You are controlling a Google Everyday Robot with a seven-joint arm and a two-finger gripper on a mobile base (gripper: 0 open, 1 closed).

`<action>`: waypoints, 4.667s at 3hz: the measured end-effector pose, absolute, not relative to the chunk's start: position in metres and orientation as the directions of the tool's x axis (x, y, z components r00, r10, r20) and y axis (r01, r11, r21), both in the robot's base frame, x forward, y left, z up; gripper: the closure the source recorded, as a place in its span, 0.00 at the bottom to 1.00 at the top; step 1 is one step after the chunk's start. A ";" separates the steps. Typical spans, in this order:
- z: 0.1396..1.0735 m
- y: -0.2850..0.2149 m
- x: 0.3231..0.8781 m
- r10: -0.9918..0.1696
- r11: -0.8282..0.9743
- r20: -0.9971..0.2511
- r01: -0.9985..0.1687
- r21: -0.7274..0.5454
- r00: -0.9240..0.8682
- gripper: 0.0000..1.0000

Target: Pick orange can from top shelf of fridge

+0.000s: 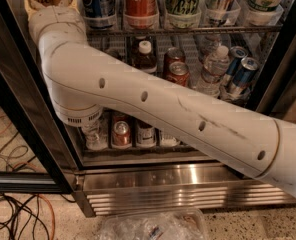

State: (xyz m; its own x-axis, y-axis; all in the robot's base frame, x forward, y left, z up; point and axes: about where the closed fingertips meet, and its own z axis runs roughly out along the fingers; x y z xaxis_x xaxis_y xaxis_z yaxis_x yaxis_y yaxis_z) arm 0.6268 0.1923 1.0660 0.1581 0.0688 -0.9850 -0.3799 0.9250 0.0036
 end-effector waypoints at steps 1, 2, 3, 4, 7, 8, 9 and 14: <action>1.065 0.190 0.626 0.076 0.918 -0.984 -0.397 0.004 0.164 1.00; 1.064 0.187 0.626 0.083 0.913 -0.983 -0.408 0.008 0.166 1.00; 1.066 0.185 0.627 0.094 0.909 -0.982 -0.416 0.017 0.166 1.00; 1.080 0.154 0.636 0.125 0.901 -0.972 -0.432 0.029 0.197 1.00; 1.103 0.142 0.616 0.141 0.731 -0.974 -0.682 -0.018 0.177 1.00; 1.098 0.148 0.593 0.133 0.646 -0.978 -0.763 -0.036 0.159 1.00; 1.087 0.141 0.564 0.113 0.565 -0.985 -0.824 -0.044 0.130 1.00; 1.056 0.046 0.501 -0.064 0.599 -0.993 -0.792 -0.118 0.099 1.00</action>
Offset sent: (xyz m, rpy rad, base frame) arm -0.0071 -0.0216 -0.0085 0.0131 -0.1071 0.1362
